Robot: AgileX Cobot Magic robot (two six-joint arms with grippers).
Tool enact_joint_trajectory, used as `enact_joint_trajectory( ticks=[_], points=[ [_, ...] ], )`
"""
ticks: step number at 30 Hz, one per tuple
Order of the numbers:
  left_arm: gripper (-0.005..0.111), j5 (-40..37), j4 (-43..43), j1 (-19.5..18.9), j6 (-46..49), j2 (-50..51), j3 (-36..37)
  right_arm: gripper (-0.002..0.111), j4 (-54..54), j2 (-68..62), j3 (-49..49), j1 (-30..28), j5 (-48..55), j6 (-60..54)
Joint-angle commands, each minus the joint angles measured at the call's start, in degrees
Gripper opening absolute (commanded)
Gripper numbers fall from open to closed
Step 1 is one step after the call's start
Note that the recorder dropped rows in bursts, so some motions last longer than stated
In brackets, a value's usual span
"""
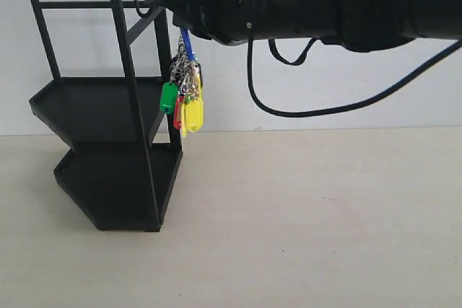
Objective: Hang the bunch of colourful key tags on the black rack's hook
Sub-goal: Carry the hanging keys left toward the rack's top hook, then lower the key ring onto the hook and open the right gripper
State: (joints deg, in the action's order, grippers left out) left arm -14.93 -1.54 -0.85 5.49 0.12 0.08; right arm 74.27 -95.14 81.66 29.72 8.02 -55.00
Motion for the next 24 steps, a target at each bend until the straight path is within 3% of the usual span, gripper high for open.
enact_joint_trajectory(
  ticks=[1,13,24],
  points=[
    [0.004,0.3,0.2,0.1,0.1,-0.1,-0.1,0.000,0.1,-2.3,4.1,0.1,-0.4,0.6],
    [0.004,0.3,0.2,0.1,0.1,-0.1,-0.1,0.000,0.0,-7.5,12.7,0.8,2.8,1.2],
    [0.004,0.3,0.2,0.1,0.1,-0.1,-0.1,0.000,-0.3,-9.3,12.8,2.3,5.5,3.5]
  ],
)
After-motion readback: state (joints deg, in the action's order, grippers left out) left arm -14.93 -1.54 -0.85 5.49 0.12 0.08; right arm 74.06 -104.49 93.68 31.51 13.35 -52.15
